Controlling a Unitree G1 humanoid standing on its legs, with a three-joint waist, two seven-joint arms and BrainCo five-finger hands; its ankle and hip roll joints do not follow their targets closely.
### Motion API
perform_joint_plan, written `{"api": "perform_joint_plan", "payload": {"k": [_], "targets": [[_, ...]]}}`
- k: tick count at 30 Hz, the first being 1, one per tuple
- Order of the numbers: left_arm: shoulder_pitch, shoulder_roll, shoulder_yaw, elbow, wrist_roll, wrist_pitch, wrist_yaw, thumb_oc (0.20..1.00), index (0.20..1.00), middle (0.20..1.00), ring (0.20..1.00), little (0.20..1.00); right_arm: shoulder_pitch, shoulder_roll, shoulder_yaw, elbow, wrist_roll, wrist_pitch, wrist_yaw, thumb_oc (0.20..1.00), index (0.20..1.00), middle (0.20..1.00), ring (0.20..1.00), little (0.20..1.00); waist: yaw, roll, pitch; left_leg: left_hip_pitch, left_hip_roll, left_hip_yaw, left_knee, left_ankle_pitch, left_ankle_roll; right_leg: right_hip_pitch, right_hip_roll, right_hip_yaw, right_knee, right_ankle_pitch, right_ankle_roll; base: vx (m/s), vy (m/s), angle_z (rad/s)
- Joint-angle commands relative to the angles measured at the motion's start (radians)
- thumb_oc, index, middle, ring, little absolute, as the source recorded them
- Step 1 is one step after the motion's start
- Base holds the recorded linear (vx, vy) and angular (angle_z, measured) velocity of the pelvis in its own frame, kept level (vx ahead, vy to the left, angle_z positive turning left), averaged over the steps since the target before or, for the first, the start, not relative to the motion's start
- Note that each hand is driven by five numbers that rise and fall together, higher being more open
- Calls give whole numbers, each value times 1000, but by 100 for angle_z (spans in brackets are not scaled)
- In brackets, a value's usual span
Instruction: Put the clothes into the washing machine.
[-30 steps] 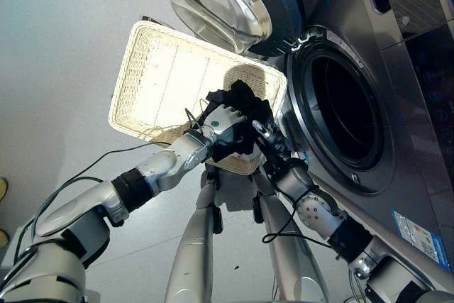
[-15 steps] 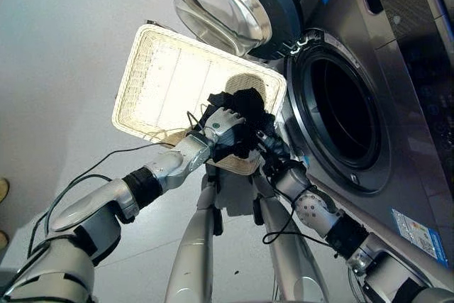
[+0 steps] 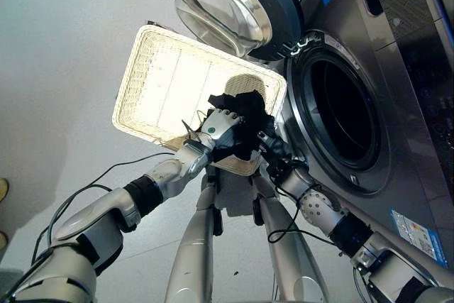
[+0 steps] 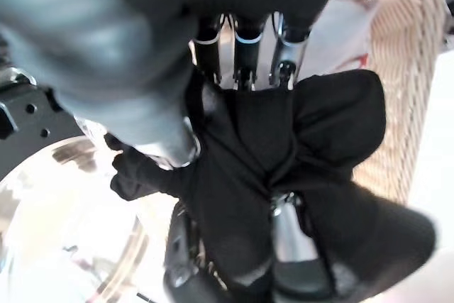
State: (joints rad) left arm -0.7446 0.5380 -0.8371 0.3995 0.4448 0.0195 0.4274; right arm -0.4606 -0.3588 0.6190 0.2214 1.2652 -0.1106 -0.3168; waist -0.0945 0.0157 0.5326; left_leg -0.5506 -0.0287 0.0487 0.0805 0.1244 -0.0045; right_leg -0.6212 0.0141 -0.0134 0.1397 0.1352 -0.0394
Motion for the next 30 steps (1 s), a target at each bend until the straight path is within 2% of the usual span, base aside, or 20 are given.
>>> {"api": "perform_joint_plan", "payload": {"k": [1,4,6,7,9,10,11,12,13,18,19,20,21,22,23,24,26,28,29,30], "targets": [[18,-40,61,-35,-209,-106,24,1000,1000,1000,1000,1000,21,101,-23,-153,59,-78,131,200,200,200,200,200,4,6,-13,9,-9,9,-56,20,-23,8,42,-14,65,-82,80,7,-30,2],[106,-15,183,-92,-449,-158,-42,1000,1000,1000,1000,1000,54,88,-94,-190,92,-110,181,200,200,200,200,200,12,24,-13,14,-16,4,-57,18,-21,10,34,-24,72,-91,81,1,-22,0],[171,-4,275,-103,-624,-193,-81,1000,1000,1000,1000,1000,73,83,-164,-190,170,-95,241,200,200,200,200,200,18,36,-13,18,-22,1,-49,13,-19,14,26,-30,78,-97,82,4,-48,-1],[199,-1,315,-110,-685,-205,-93,1000,1000,1000,1000,1000,71,79,-201,-176,212,-84,259,200,200,200,200,200,22,41,-13,18,-25,1,-43,10,-19,14,23,-34,81,-100,82,6,-41,1],[207,0,326,-112,-708,-211,-88,1000,1000,1000,1000,1000,70,78,-212,-172,231,-85,262,200,200,200,200,200,23,42,-13,18,-26,1,-41,9,-19,15,22,-35,82,-100,82,7,-36,0],[254,-2,405,-116,-818,-235,-96,1000,1000,1000,1000,1000,57,73,-292,-137,324,-82,287,200,200,200,200,200,34,53,-13,19,-31,-2,-30,2,-18,19,14,-43,88,-107,82,23,-112,-1],[270,-3,436,-114,-862,-248,-88,1000,1000,1000,1000,1000,43,68,-333,-112,371,-79,295,200,200,200,200,200,40,58,-13,19,-32,-4,-24,-1,-19,21,11,-47,91,-110,81,21,-105,-2],[270,-3,436,-114,-862,-248,-88,1000,1000,1000,1000,1000,43,68,-333,-112,371,-79,295,200,200,200,200,200,40,58,-13,19,-32,-4,-24,-1,-19,21,11,-47,91,-110,81,24,-90,2],[290,-8,478,-102,-905,-268,-80,1000,1000,1000,1000,1000,20,59,-390,-76,434,-85,295,200,200,200,200,200,47,64,-13,22,-34,-6,-21,-5,-20,24,7,-53,96,-115,81,15,-51,3],[295,-9,500,-96,-929,-275,-64,1000,1000,1000,1000,1000,2,57,-427,-49,462,-91,297,200,200,200,200,200,52,69,-13,23,-36,-7,-18,-8,-21,26,5,-56,99,-119,80,14,-39,2],[298,-13,538,-71,-964,-287,-41,1000,1000,1000,1000,1000,-45,30,-499,19,536,-126,286,200,200,200,200,200,59,81,-13,21,-38,-9,-8,-13,-23,24,1,-61,112,-128,79,26,-54,4],[298,-13,538,-71,-964,-287,-41,1000,1000,1000,1000,1000,-45,30,-499,19,536,-126,286,200,200,200,200,200,59,81,-13,21,-38,-9,-8,-13,-23,24,1,-61,112,-128,79,80,-119,8],[295,-24,589,-20,-1044,-296,-38,1000,1000,1000,1000,1000,-140,-25,-624,133,628,-211,258,200,200,200,200,200,65,103,-13,16,-40,-8,11,-23,-29,18,-4,-66,135,-145,76,62,-87,5],[295,-35,605,17,-1070,-304,-45,1000,1000,1000,1000,1000,-194,-60,-692,192,659,-282,228,200,200,200,200,200,66,114,-13,3,-41,-5,21,-21,-31,6,-5,-67,139,-141,73,65,-88,8],[293,-37,605,22,-1071,-305,-44,1000,1000,1000,1000,1000,-203,-66,-700,204,658,-299,220,200,200,200,200,200,67,116,-13,2,-41,-5,22,-21,-31,4,-5,-67,141,-141,73,31,-40,7],[296,-44,608,41,-1069,-308,-43,1000,1000,1000,1000,1000,-232,-93,-739,241,671,-371,172,200,200,200,200,200,66,121,-13,0,-42,-4,28,-26,-32,1,-6,-68,148,-147,72,55,-24,8],[305,-49,605,57,-1082,-310,-46,1000,1000,1000,1000,1000,-272,-147,-801,305,665,-460,98,200,200,200,200,200,65,129,-13,-4,-43,-3,35,-37,-33,-4,-6,-69,159,-161,70,42,-23,-2],[315,-51,601,64,-1087,-317,-49,1000,1000,1000,1000,1000,-291,-181,-831,336,671,-527,51,200,200,200,200,200,65,133,-13,-11,-43,-3,40,-39,-34,-11,-5,-68,162,-162,67,11,-8,-3],[315,-51,601,64,-1087,-317,-49,1000,1000,1000,1000,1000,-291,-181,-831,336,671,-527,51,200,200,200,200,200,65,133,-13,-11,-43,-3,40,-39,-34,-11,-5,-68,162,-162,67,23,-14,5],[326,-50,596,65,-1094,-323,-51,1000,1000,1000,1000,1000,-299,-207,-854,356,669,-578,23,200,200,200,200,200,65,136,-13,-23,-41,-1,42,-33,-34,-21,-5,-70,164,-156,65,-8,-7,5]]}}
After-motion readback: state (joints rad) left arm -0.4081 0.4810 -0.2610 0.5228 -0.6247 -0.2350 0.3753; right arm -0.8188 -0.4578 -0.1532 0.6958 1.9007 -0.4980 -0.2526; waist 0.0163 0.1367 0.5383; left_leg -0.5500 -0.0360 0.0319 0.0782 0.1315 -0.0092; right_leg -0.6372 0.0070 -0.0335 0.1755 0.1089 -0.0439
